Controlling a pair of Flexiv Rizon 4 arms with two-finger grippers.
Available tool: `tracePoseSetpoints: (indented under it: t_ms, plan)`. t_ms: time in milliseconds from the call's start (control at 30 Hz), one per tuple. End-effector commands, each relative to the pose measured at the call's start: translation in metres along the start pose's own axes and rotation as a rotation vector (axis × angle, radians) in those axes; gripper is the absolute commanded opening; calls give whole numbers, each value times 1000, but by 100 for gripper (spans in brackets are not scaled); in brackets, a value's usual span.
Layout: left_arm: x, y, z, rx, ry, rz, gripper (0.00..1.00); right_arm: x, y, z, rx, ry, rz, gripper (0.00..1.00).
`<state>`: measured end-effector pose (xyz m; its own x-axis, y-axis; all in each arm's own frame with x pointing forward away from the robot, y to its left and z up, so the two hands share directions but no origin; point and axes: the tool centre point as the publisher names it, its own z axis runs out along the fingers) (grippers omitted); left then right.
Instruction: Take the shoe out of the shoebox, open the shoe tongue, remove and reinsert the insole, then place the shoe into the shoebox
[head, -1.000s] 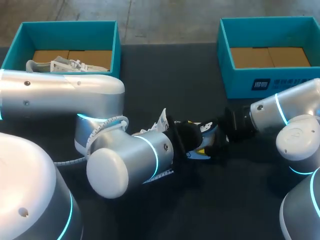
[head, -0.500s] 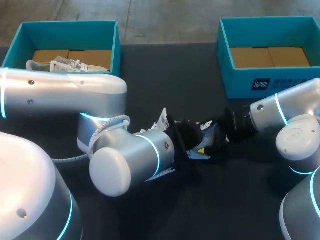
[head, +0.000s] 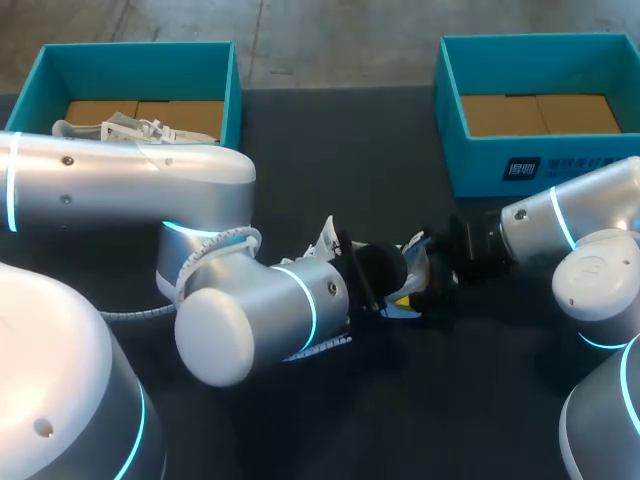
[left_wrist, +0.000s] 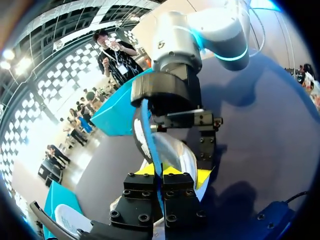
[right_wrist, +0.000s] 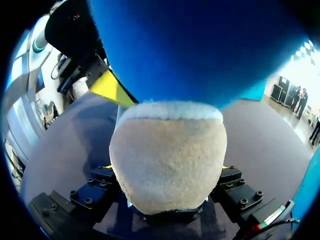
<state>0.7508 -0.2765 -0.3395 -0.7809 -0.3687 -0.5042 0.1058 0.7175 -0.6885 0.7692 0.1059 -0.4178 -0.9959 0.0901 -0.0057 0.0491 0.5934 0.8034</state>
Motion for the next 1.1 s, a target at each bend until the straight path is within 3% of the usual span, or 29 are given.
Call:
tracePoseSetpoints:
  t_ms: [33,700,1100]
  plan:
    - [-8,-10,-9,29,30,-14,0,-1,0,2,3,0,0,0]
    - [-26,-66,-48,223,205,-104,0,-1,0,2,3,0,0,0]
    - [-39,-99,-79,318,224,-51,0,-1,0,2,3,0,0,0]
